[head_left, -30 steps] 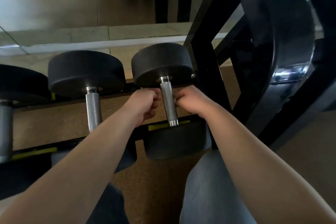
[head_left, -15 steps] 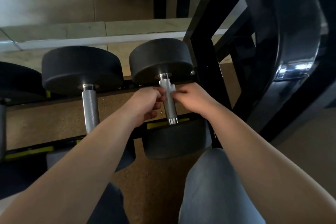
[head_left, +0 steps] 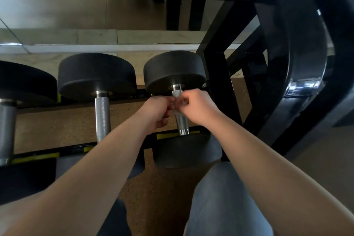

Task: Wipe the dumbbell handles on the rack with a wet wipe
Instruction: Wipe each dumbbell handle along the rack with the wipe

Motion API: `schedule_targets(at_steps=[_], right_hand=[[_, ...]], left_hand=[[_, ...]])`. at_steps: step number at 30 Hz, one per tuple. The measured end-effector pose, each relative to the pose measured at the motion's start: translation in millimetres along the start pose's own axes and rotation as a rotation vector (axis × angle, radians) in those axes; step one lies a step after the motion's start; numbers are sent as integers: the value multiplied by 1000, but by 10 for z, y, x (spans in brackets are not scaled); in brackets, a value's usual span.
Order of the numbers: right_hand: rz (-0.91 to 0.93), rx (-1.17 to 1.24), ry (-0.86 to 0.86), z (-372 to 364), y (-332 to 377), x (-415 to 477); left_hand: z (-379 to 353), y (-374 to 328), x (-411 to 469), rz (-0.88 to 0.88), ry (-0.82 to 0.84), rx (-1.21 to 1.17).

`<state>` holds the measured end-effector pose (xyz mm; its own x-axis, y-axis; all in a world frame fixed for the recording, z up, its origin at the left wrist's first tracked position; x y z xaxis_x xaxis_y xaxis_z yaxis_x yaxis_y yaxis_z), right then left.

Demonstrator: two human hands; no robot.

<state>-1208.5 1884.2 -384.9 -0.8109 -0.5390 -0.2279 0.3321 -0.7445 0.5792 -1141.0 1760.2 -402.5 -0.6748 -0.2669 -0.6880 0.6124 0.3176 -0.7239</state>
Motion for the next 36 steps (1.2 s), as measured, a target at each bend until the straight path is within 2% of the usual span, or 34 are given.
schedule_targets(at_steps=[1, 3, 5, 10, 12, 14, 17, 19, 22, 26, 28, 29, 32, 36], right_hand=[[0, 44, -113, -32, 17, 36], [13, 58, -235, -60, 23, 85], [19, 15, -205, -41, 10, 73], [3, -270, 349, 47, 2, -195], [-46, -293, 459, 64, 10, -223], [-46, -267, 344, 75, 80, -118], [-86, -137, -90, 94, 178, 74], [-95, -39, -190, 72, 169, 134], [-76, -18, -86, 73, 66, 82], [-38, -251, 301, 121, -2, -157], [-49, -302, 404, 127, -23, -220], [-50, -262, 375, 135, -34, -225], [-98, 57, 112, 115, -73, -201], [-126, 257, 14, -2, -43, -274]], left_hand=[[6, 2, 0, 7, -12, -13], [9, 9, -7, 18, -30, -16], [10, 15, -8, 13, -40, -27], [6, -17, -40, -15, -50, -68], [-1, -5, -61, 0, -27, -54], [-3, 16, -56, -4, 10, -58], [10, 13, -56, 11, -5, -70], [11, 9, -68, 16, -15, -81], [13, 19, -58, 15, 3, -77], [19, 35, -56, -30, 10, 8], [12, 54, -69, -30, 17, 50], [10, 67, -70, -23, 20, 73], [31, 124, -48, -40, 53, 141], [82, 163, -70, -156, 84, 155]])
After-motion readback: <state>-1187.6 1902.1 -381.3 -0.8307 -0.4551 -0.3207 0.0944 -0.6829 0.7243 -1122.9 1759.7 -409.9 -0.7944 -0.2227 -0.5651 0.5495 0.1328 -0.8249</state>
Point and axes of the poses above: each hand's wrist, its own x-axis towards the middle knuckle, its own z-axis out of the back of the hand, y = z × x, the point moved 2 cm from there along x, towards the middle knuckle
